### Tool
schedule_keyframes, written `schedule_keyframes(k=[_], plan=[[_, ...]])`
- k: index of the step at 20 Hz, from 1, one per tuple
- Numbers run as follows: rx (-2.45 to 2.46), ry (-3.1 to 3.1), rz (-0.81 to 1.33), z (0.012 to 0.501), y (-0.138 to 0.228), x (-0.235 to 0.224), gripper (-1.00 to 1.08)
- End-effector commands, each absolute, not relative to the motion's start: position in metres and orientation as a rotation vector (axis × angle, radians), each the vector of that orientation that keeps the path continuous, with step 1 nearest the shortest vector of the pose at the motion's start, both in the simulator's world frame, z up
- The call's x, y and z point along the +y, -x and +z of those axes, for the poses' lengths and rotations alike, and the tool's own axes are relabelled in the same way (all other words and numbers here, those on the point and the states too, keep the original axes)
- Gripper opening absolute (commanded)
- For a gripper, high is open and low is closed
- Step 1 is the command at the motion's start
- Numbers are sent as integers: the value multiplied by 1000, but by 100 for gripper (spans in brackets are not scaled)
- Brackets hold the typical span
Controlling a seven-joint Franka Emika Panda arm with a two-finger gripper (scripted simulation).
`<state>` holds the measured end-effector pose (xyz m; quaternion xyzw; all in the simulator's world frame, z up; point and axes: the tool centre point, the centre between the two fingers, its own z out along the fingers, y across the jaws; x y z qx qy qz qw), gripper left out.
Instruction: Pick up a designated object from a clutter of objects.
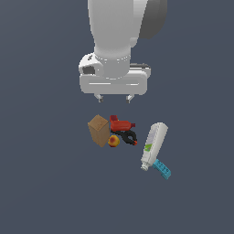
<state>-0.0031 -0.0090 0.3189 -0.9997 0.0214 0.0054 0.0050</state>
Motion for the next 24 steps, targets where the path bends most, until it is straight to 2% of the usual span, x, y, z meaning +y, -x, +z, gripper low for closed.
schedule_keyframes(k=[1, 11, 24], plan=[[67, 3131, 17, 319, 3, -9, 100], [67, 3155, -10, 324, 5, -31, 100], [-18, 3163, -8, 313, -12, -18, 100]])
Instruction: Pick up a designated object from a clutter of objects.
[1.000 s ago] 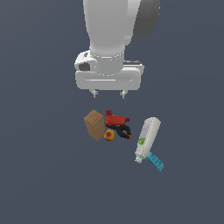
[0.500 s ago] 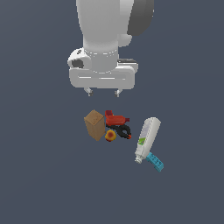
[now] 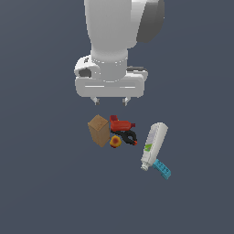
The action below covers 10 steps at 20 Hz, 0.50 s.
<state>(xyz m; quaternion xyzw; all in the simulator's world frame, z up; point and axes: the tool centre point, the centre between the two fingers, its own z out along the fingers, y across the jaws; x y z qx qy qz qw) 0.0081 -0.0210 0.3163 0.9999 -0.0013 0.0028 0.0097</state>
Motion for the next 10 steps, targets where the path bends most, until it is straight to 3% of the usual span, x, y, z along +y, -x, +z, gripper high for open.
schedule_keyframes(k=[1, 10], plan=[[35, -3119, 7, 311, -16, -15, 100], [269, -3095, 2, 274, -60, 24, 100]])
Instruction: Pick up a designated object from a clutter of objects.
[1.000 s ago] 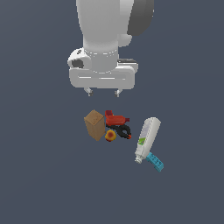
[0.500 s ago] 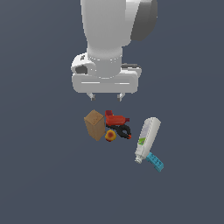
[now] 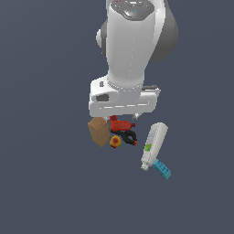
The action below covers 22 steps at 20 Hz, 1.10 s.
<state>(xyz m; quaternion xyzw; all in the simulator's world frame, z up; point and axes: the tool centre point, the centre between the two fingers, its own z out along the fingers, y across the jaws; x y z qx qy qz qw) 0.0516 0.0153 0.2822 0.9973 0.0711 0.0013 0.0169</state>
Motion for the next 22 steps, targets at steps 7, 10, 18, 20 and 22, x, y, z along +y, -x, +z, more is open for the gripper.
schedule_keyframes(k=[7, 10, 18, 20, 22], plan=[[513, -3061, -1, 226, -98, 71, 100], [615, -3044, -2, 204, -111, 93, 100], [875, -2994, -3, 139, -136, 151, 100], [927, -2983, -2, 125, -139, 164, 100], [973, -2973, -2, 112, -142, 174, 100]])
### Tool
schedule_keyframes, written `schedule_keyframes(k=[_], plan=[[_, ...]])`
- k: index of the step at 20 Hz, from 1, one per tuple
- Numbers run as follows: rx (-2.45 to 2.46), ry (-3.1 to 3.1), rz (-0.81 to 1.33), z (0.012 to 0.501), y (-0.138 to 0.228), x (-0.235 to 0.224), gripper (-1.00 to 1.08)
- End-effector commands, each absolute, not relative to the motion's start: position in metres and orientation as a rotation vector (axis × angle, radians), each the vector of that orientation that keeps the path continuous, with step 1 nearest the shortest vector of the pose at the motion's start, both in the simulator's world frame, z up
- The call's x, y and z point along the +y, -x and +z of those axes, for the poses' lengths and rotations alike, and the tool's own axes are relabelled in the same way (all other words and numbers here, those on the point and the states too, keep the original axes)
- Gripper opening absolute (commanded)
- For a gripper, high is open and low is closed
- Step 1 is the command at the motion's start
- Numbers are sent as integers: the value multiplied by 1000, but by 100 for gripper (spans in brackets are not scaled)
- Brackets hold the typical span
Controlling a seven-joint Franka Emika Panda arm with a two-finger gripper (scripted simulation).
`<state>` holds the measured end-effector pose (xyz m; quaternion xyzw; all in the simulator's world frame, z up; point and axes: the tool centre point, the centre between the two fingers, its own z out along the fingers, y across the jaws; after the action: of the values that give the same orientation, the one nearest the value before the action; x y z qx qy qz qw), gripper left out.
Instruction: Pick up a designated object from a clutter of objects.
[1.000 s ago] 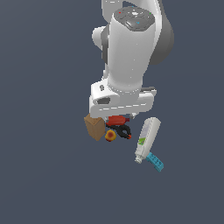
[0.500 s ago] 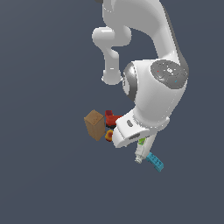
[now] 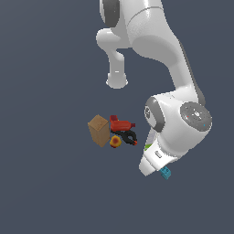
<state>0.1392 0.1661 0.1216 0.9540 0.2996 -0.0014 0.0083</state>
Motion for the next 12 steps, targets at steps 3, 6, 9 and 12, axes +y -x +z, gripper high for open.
schedule_keyframes(k=[3, 6, 9, 12], plan=[[1028, -2960, -1, 96, -144, 188, 100], [1068, -2950, -1, 84, -145, 197, 100], [1094, -2944, 0, 76, -145, 204, 100], [1105, -2941, 0, 72, -145, 206, 100]])
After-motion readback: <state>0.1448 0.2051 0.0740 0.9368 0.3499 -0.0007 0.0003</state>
